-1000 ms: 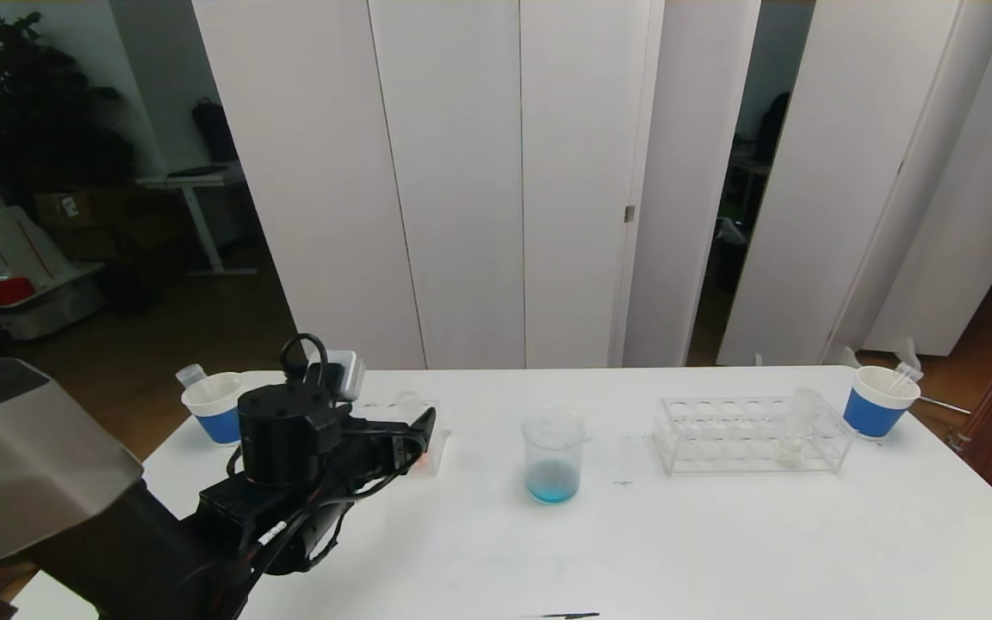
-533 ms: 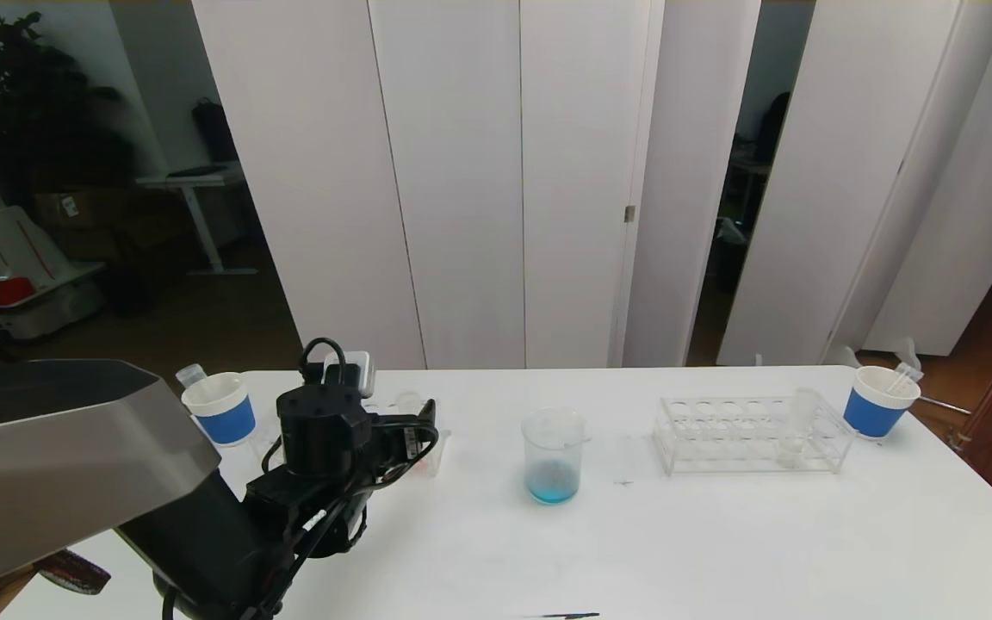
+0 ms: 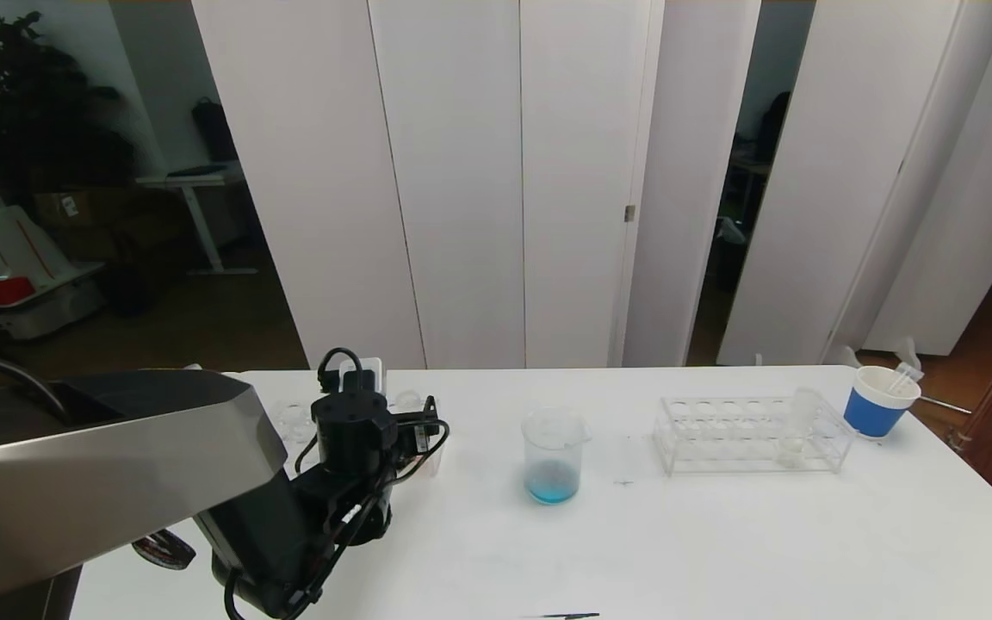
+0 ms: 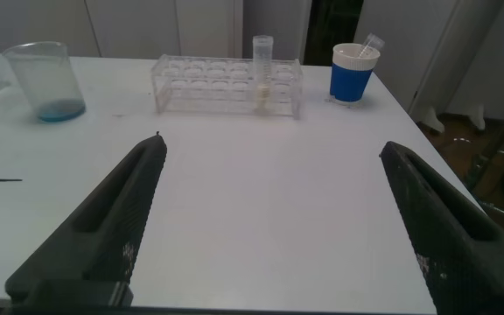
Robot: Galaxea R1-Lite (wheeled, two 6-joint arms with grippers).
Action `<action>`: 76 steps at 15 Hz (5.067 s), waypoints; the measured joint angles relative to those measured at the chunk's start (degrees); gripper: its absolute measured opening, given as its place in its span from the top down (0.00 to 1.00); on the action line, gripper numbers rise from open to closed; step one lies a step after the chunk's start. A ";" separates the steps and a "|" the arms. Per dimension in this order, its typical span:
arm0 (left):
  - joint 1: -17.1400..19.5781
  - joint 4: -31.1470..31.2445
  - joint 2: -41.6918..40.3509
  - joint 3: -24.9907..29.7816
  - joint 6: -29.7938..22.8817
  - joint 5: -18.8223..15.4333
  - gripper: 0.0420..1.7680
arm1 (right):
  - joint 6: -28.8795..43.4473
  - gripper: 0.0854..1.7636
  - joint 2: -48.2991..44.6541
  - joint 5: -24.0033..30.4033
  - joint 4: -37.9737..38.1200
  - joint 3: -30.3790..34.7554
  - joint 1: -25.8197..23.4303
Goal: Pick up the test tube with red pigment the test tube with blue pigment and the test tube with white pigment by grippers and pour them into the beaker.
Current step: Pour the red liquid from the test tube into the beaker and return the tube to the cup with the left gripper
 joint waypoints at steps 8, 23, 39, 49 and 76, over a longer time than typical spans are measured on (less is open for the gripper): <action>0.11 -1.60 2.68 -1.61 0.04 0.55 0.12 | -0.02 0.01 0.00 0.00 0.00 0.00 0.00; -0.22 -1.12 2.85 -1.94 0.78 -0.57 0.66 | 0.00 0.01 0.00 0.02 0.00 0.00 0.00; -1.73 1.57 -7.70 -2.29 7.66 -0.46 0.68 | 0.00 0.01 0.00 0.02 0.00 0.00 0.00; -4.68 34.88 -24.80 -14.40 8.86 -11.11 0.68 | 0.00 0.01 0.00 0.02 0.00 0.00 0.02; -3.30 10.64 -2.47 -28.15 46.67 -56.44 0.68 | 0.00 0.01 0.00 0.02 0.00 0.00 0.00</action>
